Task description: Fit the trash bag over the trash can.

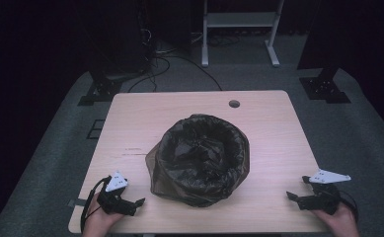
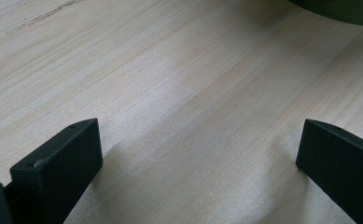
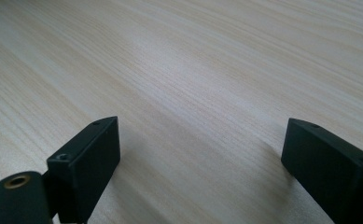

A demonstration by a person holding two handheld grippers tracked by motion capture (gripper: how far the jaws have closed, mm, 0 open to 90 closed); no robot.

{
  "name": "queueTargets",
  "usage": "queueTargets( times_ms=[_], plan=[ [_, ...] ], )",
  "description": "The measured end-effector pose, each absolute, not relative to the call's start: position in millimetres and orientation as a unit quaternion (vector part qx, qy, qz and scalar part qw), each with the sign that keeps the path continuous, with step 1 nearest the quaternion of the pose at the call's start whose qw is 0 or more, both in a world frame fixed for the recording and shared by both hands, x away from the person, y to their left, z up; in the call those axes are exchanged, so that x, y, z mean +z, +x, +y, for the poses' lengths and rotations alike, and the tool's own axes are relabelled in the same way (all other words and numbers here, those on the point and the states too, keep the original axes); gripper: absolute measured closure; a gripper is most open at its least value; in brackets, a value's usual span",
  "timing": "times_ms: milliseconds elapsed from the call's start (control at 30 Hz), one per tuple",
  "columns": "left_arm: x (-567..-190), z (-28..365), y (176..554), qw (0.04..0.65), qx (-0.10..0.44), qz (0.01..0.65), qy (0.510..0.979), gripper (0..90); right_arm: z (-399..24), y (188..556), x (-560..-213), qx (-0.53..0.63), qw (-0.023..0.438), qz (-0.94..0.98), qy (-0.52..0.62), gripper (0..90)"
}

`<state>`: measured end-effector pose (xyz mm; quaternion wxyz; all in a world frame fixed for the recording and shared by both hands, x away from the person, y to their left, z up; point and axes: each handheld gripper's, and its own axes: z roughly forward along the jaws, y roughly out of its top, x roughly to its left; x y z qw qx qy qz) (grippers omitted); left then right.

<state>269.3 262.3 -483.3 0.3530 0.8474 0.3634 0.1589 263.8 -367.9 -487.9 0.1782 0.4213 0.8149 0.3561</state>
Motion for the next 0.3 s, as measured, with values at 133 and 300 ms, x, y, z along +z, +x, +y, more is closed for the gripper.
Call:
queueTargets(
  times_ms=[133,300],
  plan=[
    [-483.3,262.4,268.8,0.353,0.159,0.364,0.847,0.0,-367.5,263.0,-488.0,0.355,0.18,0.813,0.424,10.3],
    [-483.3,262.4,268.8,0.353,0.159,0.364,0.847,0.0,-367.2,261.5,-487.9,0.355,0.18,0.812,0.427,10.3]
  ],
)
